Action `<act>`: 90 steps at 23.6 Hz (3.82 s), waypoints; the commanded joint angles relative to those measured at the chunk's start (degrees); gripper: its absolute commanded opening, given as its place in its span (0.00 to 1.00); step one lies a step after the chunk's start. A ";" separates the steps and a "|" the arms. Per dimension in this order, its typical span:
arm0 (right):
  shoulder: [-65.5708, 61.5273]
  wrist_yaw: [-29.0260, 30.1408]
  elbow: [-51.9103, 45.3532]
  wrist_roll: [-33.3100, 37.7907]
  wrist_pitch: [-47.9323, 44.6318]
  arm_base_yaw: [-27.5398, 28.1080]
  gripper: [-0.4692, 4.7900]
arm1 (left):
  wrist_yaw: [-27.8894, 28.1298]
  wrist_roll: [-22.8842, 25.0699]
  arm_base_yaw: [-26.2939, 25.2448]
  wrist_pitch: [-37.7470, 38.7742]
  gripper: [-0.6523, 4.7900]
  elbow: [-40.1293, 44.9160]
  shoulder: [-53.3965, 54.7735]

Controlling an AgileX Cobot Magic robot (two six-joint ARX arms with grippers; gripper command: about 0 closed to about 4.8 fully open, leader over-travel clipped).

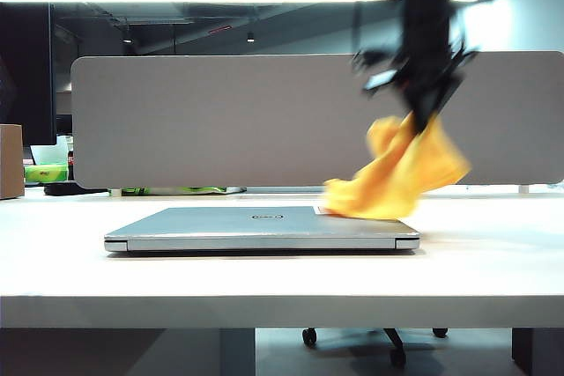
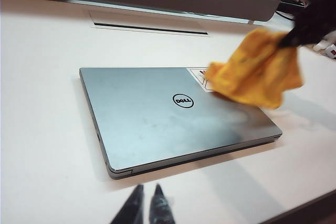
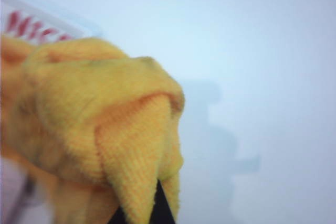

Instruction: Pick up the rag and use it to wipe the water off the lid of the laptop on the table.

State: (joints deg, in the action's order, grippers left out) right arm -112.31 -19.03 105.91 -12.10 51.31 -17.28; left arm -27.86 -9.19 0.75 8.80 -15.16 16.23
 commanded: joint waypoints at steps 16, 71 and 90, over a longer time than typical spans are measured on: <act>10.88 19.69 -0.83 6.38 9.18 8.83 0.11 | 9.55 0.22 0.02 -1.73 0.16 -0.22 0.07; 61.40 28.72 -72.43 17.31 -44.02 7.26 0.10 | 17.57 5.77 0.00 -15.63 0.16 14.71 -15.85; 101.42 20.06 -95.78 5.81 -64.85 15.28 0.10 | 17.57 5.77 0.02 -15.50 0.16 14.71 -15.85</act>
State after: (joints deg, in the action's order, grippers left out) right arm -12.01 1.23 11.22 -6.13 -13.21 -2.37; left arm -10.26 -3.64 0.78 -6.20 -0.14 0.30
